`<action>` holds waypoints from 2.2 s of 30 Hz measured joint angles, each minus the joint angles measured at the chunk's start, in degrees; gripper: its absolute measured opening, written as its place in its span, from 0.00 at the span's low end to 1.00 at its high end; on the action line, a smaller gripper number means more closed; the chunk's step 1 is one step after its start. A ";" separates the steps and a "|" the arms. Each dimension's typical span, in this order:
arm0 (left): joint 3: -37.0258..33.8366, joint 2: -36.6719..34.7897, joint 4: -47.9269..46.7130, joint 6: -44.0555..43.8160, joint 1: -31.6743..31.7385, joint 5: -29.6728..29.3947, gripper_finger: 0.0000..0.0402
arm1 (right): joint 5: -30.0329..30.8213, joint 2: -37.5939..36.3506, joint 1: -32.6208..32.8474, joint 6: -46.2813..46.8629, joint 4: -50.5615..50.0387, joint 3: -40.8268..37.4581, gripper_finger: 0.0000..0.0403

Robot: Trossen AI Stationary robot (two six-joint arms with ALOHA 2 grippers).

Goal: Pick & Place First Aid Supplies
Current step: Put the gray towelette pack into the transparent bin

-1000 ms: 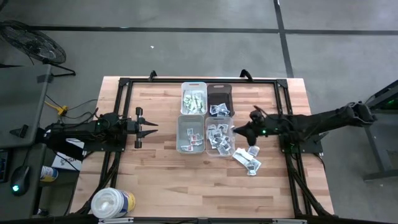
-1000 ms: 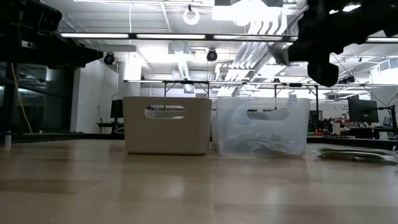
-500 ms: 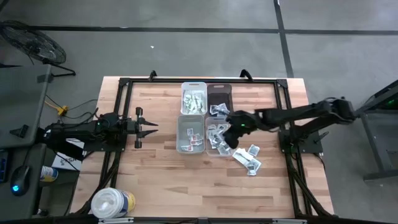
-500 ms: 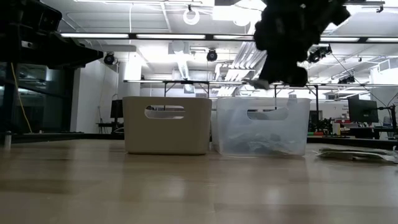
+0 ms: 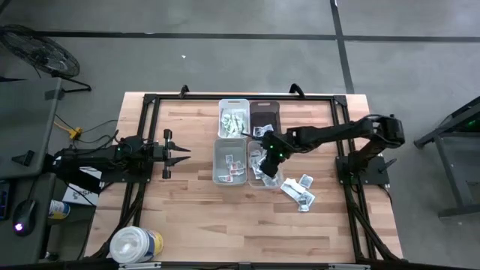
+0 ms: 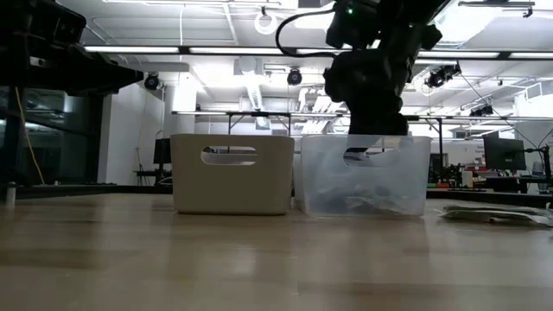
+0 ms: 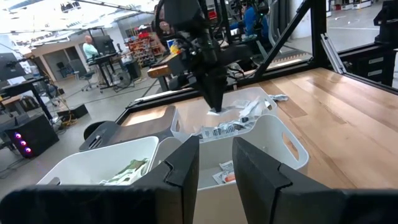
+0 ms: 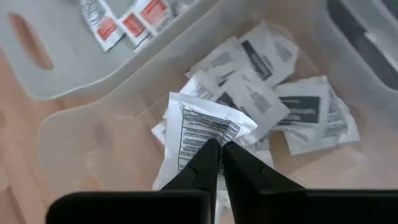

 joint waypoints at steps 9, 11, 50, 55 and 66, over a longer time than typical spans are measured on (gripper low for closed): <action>0.00 0.02 0.01 -0.01 -0.01 0.00 0.24 | 2.81 -0.04 -0.63 5.09 -6.40 -0.03 0.19; 0.00 0.00 0.00 0.01 -0.01 0.00 0.24 | 3.38 -0.05 -0.55 6.26 -6.21 -0.03 0.23; 0.00 0.00 0.00 -0.01 0.01 0.00 0.24 | 0.37 -9.92 13.29 62.63 -20.53 -15.86 0.33; 0.00 -0.01 0.02 0.01 -0.01 0.00 0.24 | -0.34 -9.99 13.31 65.01 -14.96 -19.83 0.33; 0.00 0.01 0.02 0.00 0.00 0.00 0.24 | 4.21 -7.63 12.59 63.22 -14.34 -20.84 0.44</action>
